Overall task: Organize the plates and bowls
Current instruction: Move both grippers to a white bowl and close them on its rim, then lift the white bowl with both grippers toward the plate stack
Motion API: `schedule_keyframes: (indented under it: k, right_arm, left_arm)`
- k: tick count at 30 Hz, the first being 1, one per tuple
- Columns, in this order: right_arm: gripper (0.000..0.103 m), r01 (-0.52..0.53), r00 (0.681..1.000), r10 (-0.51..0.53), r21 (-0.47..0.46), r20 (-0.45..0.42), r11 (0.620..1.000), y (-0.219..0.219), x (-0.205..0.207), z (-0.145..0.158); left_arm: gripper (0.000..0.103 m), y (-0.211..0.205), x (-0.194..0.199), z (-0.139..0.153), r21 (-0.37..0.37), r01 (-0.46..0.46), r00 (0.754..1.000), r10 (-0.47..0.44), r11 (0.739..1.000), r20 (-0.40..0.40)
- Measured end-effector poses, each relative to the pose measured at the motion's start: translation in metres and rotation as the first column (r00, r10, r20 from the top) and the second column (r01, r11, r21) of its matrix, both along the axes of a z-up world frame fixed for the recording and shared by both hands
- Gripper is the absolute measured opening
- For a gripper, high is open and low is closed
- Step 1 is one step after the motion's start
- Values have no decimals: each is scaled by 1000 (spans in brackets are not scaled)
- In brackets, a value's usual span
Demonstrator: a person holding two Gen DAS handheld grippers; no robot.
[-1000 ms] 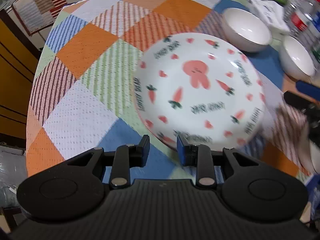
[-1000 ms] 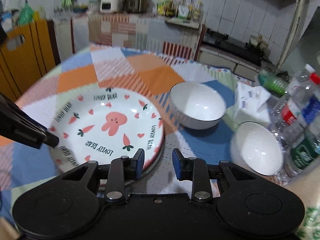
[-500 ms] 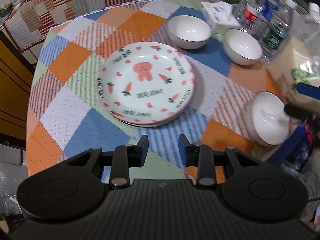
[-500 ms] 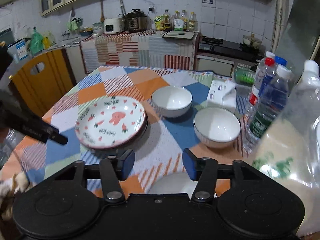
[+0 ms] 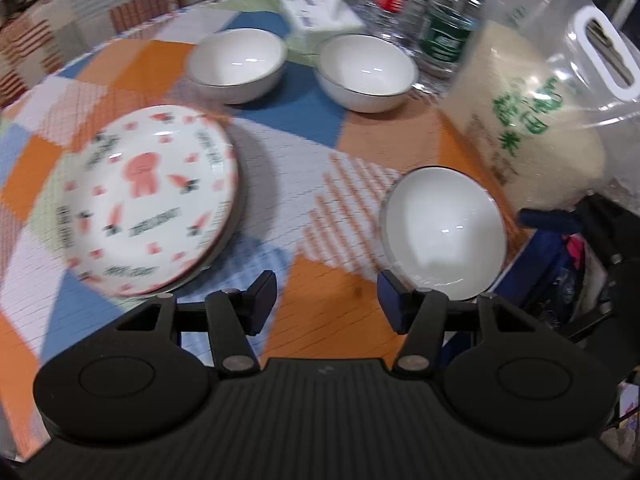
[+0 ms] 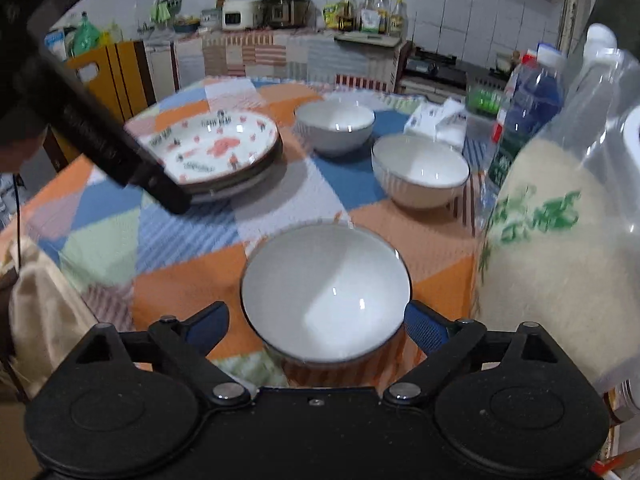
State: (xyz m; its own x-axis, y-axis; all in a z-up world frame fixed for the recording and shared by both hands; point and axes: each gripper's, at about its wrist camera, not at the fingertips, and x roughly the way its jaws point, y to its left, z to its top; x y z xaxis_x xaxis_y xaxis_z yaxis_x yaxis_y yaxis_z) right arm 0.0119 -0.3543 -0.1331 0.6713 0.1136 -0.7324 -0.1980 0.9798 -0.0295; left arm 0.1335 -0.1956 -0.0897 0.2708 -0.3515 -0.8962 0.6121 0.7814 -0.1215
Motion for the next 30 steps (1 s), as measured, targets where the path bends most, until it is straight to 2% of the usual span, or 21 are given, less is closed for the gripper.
schedule_keyframes:
  k: [4,7,15,19,21,23,30]
  right_arm:
    - [96,6,1000,-8,-42,-30,999,2,2,-16]
    - [97,1,999,-2,-30,-51,1000,2,8,-26]
    - [97,20,995,-18,26,-93,999,-6,30,-52]
    - [98,26,996,-23,30,-85,999,-4,32,-58]
    - [98,27,997,-24,34,-77,999,-3,33,-60]
    - [99,29,997,-27,40,-71,999,-3,31,-60]
    - [98,4,999,-2,31,-38,1000,4,34,-54]
  left_arm:
    - [56,-16,5,-20,-12,14,999,-14,1000,-49]
    - [56,-25,11,-33,-38,4,996,-7,999,-88]
    - [51,-49,11,-51,-29,29,998,-31,999,-52]
    - [27,-52,12,-56,-35,44,996,-46,998,-78]
    - [15,-51,15,-57,-76,32,992,-41,997,-119]
    - [13,-51,16,-57,-83,13,990,-25,996,-137]
    - [12,-41,15,-44,-63,5,995,-11,998,-98]
